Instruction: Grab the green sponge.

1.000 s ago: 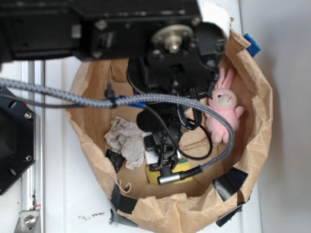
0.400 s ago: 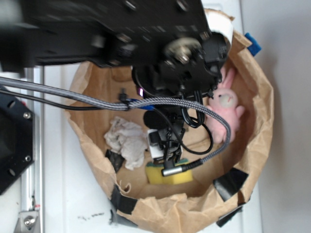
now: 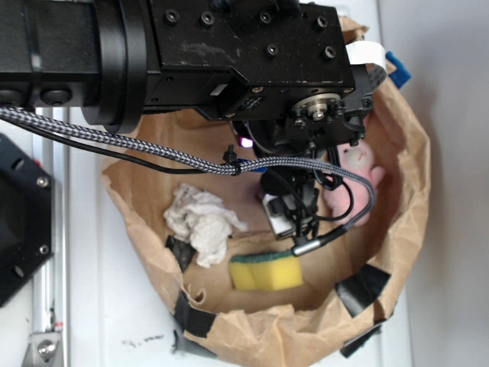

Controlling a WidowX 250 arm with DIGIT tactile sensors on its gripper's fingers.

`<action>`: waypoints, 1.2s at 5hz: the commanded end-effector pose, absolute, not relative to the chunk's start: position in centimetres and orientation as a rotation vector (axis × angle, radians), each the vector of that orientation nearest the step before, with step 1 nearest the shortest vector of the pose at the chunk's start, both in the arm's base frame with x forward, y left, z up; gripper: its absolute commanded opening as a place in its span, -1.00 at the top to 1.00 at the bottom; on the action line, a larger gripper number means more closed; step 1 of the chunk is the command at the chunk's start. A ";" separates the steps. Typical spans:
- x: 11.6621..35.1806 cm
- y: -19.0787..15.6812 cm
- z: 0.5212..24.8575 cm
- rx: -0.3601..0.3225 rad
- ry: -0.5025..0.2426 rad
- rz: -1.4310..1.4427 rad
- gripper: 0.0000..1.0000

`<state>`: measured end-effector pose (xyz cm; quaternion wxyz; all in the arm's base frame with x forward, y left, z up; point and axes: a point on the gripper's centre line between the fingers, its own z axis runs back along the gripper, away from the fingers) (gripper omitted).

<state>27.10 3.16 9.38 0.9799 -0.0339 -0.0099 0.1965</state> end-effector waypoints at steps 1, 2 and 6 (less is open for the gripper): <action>29.4 0.4 9.0 -0.059 -0.170 0.447 -1.00; 29.8 -1.5 8.3 -0.103 -0.187 0.418 -1.00; 29.2 -5.1 8.7 -0.304 -0.235 0.256 -1.00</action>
